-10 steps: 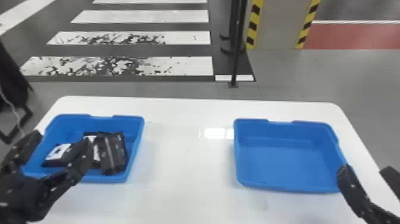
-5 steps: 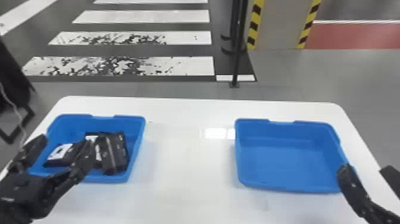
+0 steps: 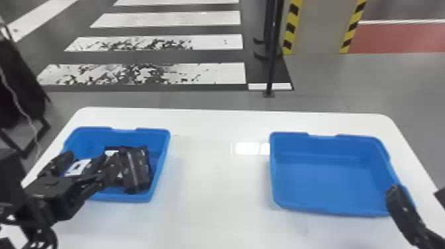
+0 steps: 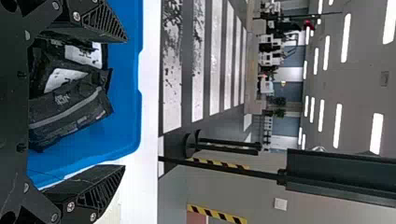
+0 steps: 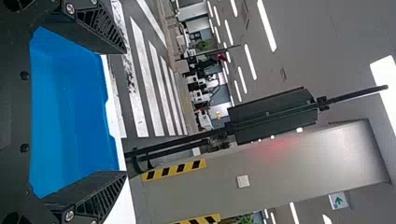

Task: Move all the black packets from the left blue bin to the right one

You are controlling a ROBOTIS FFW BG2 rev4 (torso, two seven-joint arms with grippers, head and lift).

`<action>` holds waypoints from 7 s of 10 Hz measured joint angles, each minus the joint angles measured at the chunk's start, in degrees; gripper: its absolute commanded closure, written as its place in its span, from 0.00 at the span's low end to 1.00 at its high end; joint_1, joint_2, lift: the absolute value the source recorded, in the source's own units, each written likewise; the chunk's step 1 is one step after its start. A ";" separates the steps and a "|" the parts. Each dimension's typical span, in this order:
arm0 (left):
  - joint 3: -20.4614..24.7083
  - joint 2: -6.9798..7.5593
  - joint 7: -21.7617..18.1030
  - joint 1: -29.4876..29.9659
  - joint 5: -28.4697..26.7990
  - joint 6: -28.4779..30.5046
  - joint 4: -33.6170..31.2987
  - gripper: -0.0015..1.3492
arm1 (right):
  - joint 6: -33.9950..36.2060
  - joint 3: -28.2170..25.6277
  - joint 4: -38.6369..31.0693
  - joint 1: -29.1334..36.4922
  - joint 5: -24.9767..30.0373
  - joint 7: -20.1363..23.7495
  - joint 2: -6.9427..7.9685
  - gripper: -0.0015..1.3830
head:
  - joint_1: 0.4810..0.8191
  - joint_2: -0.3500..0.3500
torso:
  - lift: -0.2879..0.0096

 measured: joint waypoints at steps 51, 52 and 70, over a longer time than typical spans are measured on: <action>-29.03 4.02 -18.18 -19.19 38.00 3.87 25.50 0.40 | 22.21 17.82 7.59 -13.06 -20.97 11.26 -4.74 0.92 | 0.63 0.32 | 0.48; -28.48 3.70 -17.99 -18.65 38.85 2.71 25.68 0.20 | 22.07 17.80 7.63 -13.06 -20.97 11.34 -4.76 0.92 | 0.63 0.33 | 0.48; -0.51 2.40 -15.96 -9.80 27.94 -2.40 20.42 0.10 | 3.29 -7.15 4.29 -6.40 8.01 0.25 0.34 0.10 | 0.63 0.31 | 0.48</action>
